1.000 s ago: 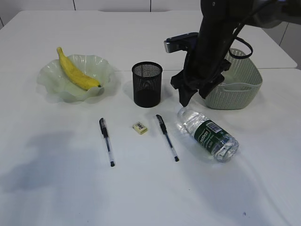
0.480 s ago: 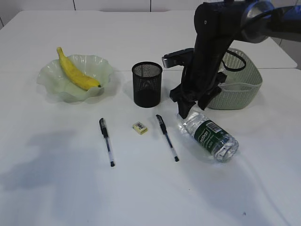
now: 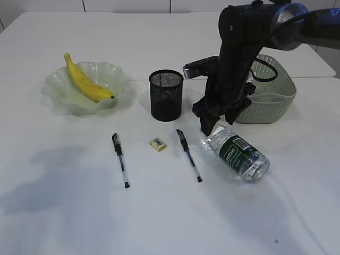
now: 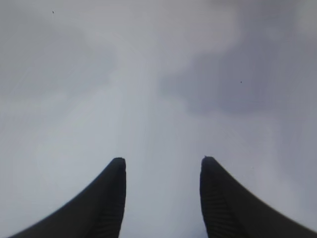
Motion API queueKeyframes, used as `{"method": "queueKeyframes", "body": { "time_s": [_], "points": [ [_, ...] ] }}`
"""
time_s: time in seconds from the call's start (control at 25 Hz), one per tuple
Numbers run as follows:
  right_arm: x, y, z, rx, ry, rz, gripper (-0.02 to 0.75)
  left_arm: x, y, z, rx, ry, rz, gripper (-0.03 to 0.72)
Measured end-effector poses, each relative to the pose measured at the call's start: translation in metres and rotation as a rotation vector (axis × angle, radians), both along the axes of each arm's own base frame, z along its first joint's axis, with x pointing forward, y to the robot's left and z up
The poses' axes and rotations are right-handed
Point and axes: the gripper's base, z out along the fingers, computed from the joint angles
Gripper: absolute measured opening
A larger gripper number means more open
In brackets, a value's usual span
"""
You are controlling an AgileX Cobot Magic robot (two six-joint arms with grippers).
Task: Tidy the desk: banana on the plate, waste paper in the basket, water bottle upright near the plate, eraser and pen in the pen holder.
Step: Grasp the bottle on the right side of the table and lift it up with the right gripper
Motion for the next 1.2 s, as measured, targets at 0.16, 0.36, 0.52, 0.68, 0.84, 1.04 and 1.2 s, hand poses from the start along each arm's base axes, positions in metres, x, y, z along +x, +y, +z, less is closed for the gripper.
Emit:
{"method": "queueKeyframes", "body": {
  "time_s": [0.16, 0.36, 0.52, 0.68, 0.84, 1.04, 1.2],
  "points": [
    [0.000, 0.000, 0.000, 0.000, 0.000, 0.000, 0.568, 0.000, 0.000, 0.000, 0.001, -0.005, 0.000, 0.339],
    [0.000, 0.000, 0.000, 0.000, 0.000, 0.000, 0.568, 0.001, 0.000, 0.000, 0.002, -0.013, 0.001, 0.337],
    [-0.001, -0.001, -0.006, -0.002, 0.005, 0.000, 0.568, 0.001, 0.000, 0.000, 0.002, -0.015, 0.001, 0.337],
    [-0.004, -0.001, -0.012, -0.007, 0.020, -0.001, 0.568, 0.001, 0.000, 0.001, 0.002, -0.017, 0.001, 0.337],
    [-0.002, -0.001, -0.013, 0.000, -0.002, -0.001, 0.568, 0.002, 0.000, 0.000, 0.002, -0.016, 0.001, 0.337],
    [-0.001, -0.001, -0.021, -0.005, 0.012, -0.001, 0.568, 0.002, 0.000, 0.000, 0.002, -0.018, 0.001, 0.337],
    [-0.001, 0.000, -0.029, -0.008, 0.029, -0.002, 0.568, 0.002, 0.000, 0.000, 0.002, -0.018, 0.001, 0.334]
  ]
}}
